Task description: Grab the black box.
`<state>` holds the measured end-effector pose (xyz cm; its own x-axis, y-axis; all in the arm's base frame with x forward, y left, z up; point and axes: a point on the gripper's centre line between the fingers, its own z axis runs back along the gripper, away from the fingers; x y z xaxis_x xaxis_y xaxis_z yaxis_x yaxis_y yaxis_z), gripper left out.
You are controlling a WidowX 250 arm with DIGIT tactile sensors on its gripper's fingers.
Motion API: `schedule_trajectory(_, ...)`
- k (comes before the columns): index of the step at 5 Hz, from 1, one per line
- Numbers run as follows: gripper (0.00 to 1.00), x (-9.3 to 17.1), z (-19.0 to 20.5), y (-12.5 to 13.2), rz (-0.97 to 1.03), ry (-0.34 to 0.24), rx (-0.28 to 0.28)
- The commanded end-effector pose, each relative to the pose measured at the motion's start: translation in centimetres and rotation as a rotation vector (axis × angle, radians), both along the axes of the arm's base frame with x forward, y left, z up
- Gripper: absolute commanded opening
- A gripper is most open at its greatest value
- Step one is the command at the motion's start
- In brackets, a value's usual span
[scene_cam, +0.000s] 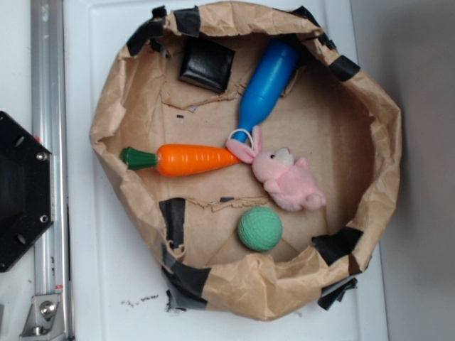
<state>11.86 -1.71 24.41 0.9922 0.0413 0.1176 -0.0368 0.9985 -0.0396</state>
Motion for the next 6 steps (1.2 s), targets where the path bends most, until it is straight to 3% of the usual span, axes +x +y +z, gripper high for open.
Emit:
schedule_trajectory(1, 1.0, 0.0, 0.0, 0.0, 0.0, 0.0, 0.0)
schedule_trajectory(3, 1.0, 5.8, -0.8, 3.0, 0.127, 0.008, 0.027)
schedule_trajectory(4, 1.0, 8.6, -2.1, 3.5, 0.133, 0.0, 0.069)
schedule_trajectory(5, 1.0, 11.0, -4.2, 2.8, 0.061, 0.043, 0.13)
schedule_trajectory(6, 1.0, 13.3, -7.0, 2.7, -0.091, 0.143, 0.208)
